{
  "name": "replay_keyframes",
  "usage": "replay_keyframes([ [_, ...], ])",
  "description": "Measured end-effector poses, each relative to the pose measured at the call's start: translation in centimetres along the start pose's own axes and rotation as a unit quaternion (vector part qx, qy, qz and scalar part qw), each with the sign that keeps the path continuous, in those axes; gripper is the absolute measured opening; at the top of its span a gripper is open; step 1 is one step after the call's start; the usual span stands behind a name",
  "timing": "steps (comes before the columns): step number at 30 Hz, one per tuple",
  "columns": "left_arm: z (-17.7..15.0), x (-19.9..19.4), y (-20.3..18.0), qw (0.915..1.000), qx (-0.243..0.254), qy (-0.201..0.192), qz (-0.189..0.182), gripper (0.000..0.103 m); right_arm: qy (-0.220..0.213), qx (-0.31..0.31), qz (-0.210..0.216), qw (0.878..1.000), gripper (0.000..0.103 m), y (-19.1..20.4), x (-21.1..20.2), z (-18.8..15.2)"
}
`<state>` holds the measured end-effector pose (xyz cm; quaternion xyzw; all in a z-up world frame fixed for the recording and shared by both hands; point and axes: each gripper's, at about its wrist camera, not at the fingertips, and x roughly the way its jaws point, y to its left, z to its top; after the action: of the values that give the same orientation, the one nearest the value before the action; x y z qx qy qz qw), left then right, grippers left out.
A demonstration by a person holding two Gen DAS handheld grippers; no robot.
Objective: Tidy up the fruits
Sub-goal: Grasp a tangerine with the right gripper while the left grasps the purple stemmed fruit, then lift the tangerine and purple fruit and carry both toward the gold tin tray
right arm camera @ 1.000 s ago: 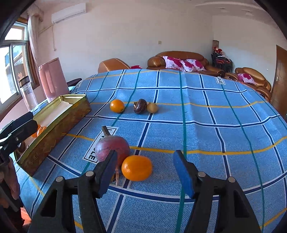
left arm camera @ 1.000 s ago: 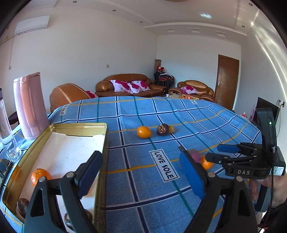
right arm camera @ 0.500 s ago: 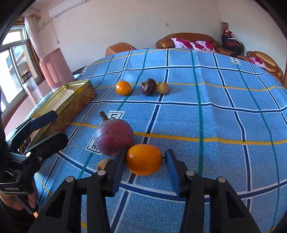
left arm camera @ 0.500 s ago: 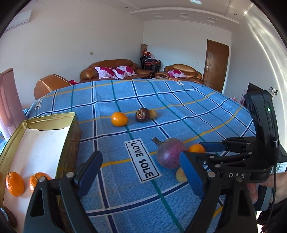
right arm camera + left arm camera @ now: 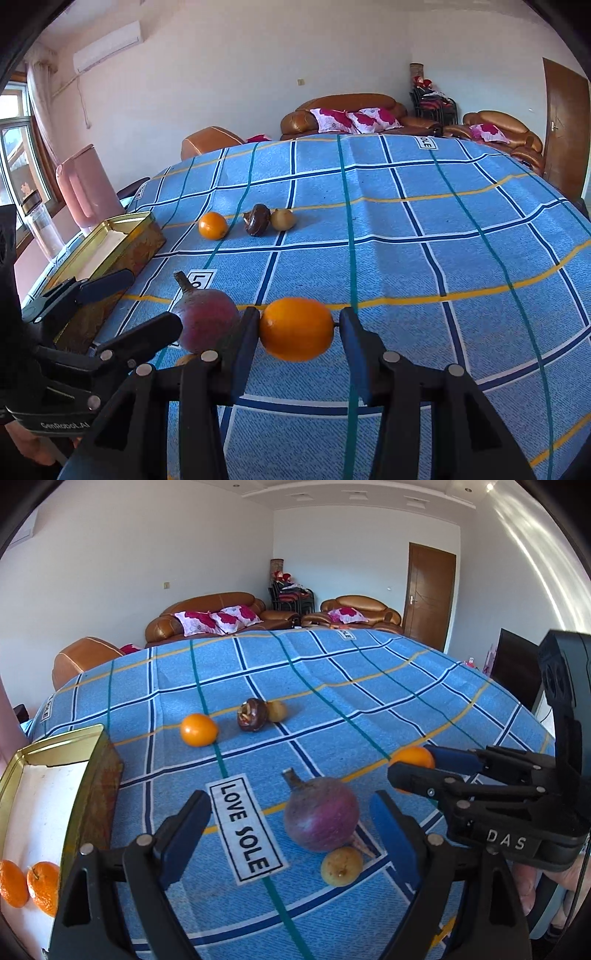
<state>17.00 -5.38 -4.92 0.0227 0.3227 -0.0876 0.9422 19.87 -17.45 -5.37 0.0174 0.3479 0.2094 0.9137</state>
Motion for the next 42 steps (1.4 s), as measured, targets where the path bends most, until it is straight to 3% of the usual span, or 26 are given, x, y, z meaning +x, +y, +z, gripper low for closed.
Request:
replay_keyframes([
  [10,0.5,1.8,0.2,0.9992,-0.013,0.031,-0.02,0.085,-0.012,0.034,0.007,0.999,0.046,-1.2,-0.2,0.1],
  [12,0.5,2.5,-0.1,0.9983,-0.007,0.05,-0.028,0.079,-0.014,0.036,0.005,0.999,0.046,-1.3,-0.3,0.1],
  [13,0.5,2.8,-0.1,0.9979,-0.006,0.056,-0.03,0.069,-0.015,0.035,0.005,0.999,0.047,-1.3,-0.3,0.1],
  [16,0.4,3.4,-0.7,0.9961,0.006,0.073,-0.048,0.054,-0.013,0.033,0.005,0.999,0.047,-1.2,-0.2,0.1],
  [20,0.4,3.3,-0.6,0.996,0.001,0.072,-0.053,0.053,-0.013,0.028,0.004,1.0,0.047,-1.1,-0.3,0.0],
  [26,0.4,2.1,0.5,0.9975,-0.022,0.041,-0.052,0.053,-0.02,0.026,0.009,0.999,0.047,-1.1,-0.6,0.0],
  [42,0.5,-0.9,0.9,0.9988,-0.027,-0.039,-0.014,0.053,-0.051,0.001,0.012,0.999,0.047,-0.2,-1.7,-0.2],
])
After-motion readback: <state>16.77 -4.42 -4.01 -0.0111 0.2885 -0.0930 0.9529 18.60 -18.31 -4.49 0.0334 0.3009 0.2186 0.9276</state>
